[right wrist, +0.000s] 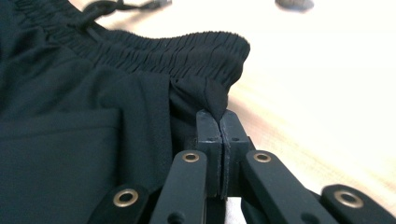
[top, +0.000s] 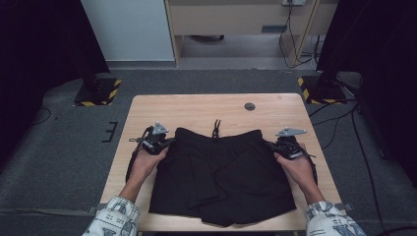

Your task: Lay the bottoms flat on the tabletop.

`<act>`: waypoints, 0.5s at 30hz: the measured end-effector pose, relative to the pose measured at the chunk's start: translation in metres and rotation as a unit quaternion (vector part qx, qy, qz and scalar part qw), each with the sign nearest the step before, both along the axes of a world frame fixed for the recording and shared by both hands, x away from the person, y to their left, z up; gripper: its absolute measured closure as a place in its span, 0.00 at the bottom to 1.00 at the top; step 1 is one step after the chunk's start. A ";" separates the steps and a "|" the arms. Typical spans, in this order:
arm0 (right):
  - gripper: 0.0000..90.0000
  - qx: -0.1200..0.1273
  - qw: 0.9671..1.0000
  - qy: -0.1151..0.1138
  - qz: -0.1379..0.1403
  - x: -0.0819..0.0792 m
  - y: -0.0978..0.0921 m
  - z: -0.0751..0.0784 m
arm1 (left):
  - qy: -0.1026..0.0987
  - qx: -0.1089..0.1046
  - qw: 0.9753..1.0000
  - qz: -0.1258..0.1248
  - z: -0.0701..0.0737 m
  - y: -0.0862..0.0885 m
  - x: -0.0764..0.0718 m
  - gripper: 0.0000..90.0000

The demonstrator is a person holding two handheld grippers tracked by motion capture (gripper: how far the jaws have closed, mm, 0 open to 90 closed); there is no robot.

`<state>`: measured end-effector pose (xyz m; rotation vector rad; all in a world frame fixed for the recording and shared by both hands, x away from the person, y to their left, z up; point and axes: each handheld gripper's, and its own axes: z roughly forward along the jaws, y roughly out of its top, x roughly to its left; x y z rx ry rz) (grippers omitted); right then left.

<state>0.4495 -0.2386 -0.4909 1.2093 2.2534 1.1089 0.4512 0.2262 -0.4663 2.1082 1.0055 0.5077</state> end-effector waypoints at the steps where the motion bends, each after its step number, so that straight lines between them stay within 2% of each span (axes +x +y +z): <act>1: 0.99 0.000 1.000 -0.007 0.004 -0.001 0.000 0.006 | -0.007 -0.007 1.000 -0.001 0.006 0.000 -0.001 0.98; 4: 0.99 0.007 1.000 -0.024 0.006 -0.002 0.001 0.024 | -0.027 -0.026 0.999 0.000 0.021 0.002 -0.005 0.98; 8: 0.99 0.016 0.999 -0.049 0.011 -0.001 0.002 0.047 | -0.047 -0.030 0.998 0.000 0.040 0.004 -0.006 0.99; 13: 0.99 0.019 0.997 -0.068 0.009 0.001 0.002 0.073 | -0.061 -0.026 0.998 0.006 0.058 0.008 -0.005 0.99; 15: 0.99 0.017 0.997 -0.074 0.011 0.001 0.002 0.082 | -0.069 -0.033 0.997 0.010 0.066 0.009 -0.005 0.99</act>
